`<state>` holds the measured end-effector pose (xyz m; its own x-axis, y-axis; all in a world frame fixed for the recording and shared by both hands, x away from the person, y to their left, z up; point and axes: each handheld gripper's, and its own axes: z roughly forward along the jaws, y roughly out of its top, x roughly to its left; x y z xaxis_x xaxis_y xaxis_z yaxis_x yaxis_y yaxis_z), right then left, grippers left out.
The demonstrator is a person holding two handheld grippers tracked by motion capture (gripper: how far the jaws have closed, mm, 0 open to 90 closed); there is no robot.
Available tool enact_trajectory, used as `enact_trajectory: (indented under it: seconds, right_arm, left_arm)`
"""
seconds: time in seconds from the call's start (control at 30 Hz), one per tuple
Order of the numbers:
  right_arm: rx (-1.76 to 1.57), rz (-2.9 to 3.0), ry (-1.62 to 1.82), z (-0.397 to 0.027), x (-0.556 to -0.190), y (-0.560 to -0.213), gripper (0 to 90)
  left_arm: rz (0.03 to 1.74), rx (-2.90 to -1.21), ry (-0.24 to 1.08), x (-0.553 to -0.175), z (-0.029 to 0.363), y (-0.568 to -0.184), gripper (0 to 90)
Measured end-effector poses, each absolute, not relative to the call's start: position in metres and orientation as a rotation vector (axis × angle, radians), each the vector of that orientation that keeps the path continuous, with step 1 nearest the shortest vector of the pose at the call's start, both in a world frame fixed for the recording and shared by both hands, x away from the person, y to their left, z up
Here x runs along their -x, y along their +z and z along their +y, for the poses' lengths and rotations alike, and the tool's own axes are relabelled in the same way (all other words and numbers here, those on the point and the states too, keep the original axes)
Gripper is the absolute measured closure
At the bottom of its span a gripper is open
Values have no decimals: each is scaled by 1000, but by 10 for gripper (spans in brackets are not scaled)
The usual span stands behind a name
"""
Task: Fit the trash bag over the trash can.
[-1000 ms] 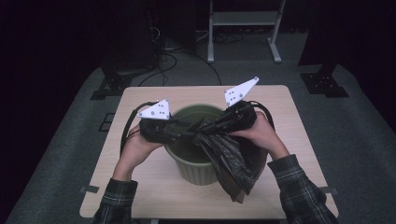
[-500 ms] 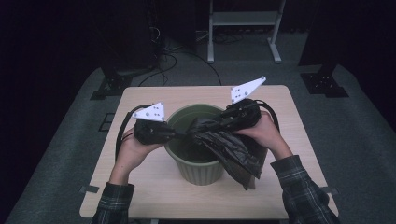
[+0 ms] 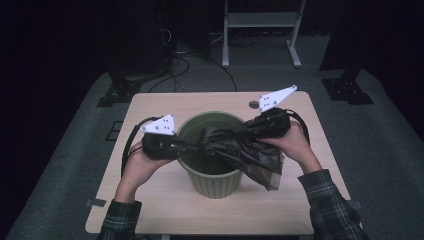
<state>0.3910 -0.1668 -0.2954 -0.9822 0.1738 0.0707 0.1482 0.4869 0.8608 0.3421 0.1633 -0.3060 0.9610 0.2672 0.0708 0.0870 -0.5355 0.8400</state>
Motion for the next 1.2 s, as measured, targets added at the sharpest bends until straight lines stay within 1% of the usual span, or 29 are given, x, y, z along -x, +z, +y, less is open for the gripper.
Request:
enact_trajectory:
  seconds: [0.03,0.1,0.2,0.3,0.37,0.4,0.47,0.53,0.57,0.67,0.83,0.87,0.9,0.93,0.97,1.03,1.13,1.17,1.2]
  right_arm:
    - [-286,2692,1547,-165,-392,-295,900]
    - [-270,2700,1544,-162,-393,-295,900]
    - [-255,2710,1535,-159,-392,-297,900]
    - [-243,2716,1554,-158,-393,-298,900]
    - [-230,2713,1568,-156,-393,-298,900]
    - [-225,2710,1582,-155,-392,-298,900]
    - [-210,2700,1620,-152,-393,-296,900]
    - [-205,2694,1616,-149,-393,-293,900]
    - [-198,2686,1632,-148,-393,-291,900]
    - [-190,2665,1665,-141,-395,-286,900]
    - [-168,2645,1711,-125,-399,-281,900]
    - [-164,2651,1708,-123,-399,-281,900]
    - [-158,2653,1699,-120,-398,-281,900]
    - [-150,2655,1688,-118,-397,-281,900]
    - [-150,2662,1684,-118,-397,-282,900]
    - [-146,2667,1682,-120,-397,-282,900]
    - [-133,2661,1706,-120,-397,-282,900]
    - [-129,2655,1720,-119,-397,-281,900]
    - [-124,2651,1727,-119,-397,-280,900]
  left_arm:
    - [252,-2143,262,-341,163,-304,617]
    - [264,-2133,298,-341,166,-300,522]
    - [260,-2098,332,-341,171,-289,476]
    - [243,-2092,339,-343,168,-280,478]
    - [223,-2102,327,-345,161,-278,515]
    - [217,-2110,318,-346,158,-278,546]
    - [214,-2141,278,-349,149,-282,656]
    - [205,-2170,263,-351,144,-287,733]
    - [197,-2175,248,-352,142,-290,762]
    - [184,-2201,228,-352,137,-296,797]
    - [173,-2218,226,-350,132,-299,801]
    - [180,-2218,236,-350,132,-299,783]
    - [194,-2203,255,-349,133,-299,720]
    - [193,-2196,287,-349,136,-298,631]
    - [202,-2182,300,-349,140,-297,573]
    - [218,-2137,316,-349,146,-294,505]
    - [215,-2156,308,-352,143,-291,502]
    - [207,-2166,296,-352,140,-291,556]
    - [192,-2182,263,-353,136,-292,655]
